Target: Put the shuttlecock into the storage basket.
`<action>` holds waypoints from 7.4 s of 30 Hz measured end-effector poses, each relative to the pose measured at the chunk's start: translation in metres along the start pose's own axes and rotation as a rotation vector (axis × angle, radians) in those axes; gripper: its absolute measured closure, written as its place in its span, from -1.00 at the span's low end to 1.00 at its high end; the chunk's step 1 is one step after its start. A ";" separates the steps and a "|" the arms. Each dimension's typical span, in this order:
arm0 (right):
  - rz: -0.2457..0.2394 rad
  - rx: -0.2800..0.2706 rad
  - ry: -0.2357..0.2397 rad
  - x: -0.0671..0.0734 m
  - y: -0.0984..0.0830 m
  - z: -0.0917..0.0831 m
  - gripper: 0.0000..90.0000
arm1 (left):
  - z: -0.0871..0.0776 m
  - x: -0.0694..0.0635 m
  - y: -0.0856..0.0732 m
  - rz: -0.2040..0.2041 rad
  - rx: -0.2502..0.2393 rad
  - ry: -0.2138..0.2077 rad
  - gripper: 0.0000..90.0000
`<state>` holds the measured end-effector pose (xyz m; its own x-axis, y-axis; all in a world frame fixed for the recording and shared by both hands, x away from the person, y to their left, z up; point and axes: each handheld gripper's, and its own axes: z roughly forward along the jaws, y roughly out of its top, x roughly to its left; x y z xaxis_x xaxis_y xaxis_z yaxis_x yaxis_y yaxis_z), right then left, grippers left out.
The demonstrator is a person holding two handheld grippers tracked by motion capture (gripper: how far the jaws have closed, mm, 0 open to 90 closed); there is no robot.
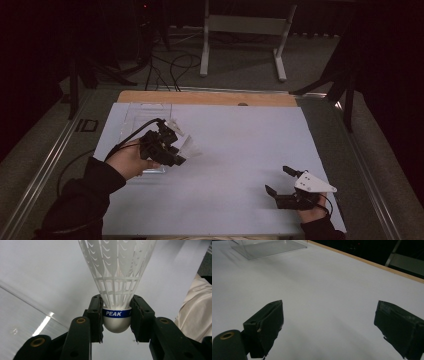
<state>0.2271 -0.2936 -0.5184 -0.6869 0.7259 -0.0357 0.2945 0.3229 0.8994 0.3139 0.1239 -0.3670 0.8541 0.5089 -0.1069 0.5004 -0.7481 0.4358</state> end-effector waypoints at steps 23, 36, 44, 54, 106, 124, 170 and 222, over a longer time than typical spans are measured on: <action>-0.001 0.004 0.009 0.001 0.000 0.001 -0.80 | -0.043 0.047 -0.029 -0.105 -0.063 0.074 0.46; 0.001 0.006 0.009 0.001 0.000 0.002 -0.79 | -0.070 0.076 -0.058 -0.197 -0.113 0.130 0.46; -0.007 -0.002 0.012 0.002 0.001 0.002 -0.79 | -0.082 0.085 -0.078 -0.248 -0.126 0.162 0.46; -0.011 0.000 0.016 0.002 0.001 0.003 -0.79 | -0.079 0.097 -0.107 -0.309 -0.127 0.174 0.46; -0.002 0.018 0.028 0.002 0.000 0.004 -0.79 | 0.012 0.118 -0.145 -0.385 0.025 0.143 0.45; -0.003 0.014 0.027 0.002 0.000 0.003 -0.79 | 0.009 0.115 -0.135 -0.411 0.054 0.174 0.16; -0.001 0.013 0.019 0.001 0.000 0.003 -0.79 | -0.010 0.094 -0.102 -0.313 -0.080 0.119 -1.00; 0.004 0.008 0.025 0.002 0.000 0.001 -0.79 | 0.030 0.021 -0.017 0.086 -0.287 -0.052 -1.00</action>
<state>0.2270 -0.2916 -0.5189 -0.7017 0.7122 -0.0209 0.3026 0.3245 0.8962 0.3275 0.1347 -0.4038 0.9014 0.4210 -0.1011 0.3718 -0.6328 0.6792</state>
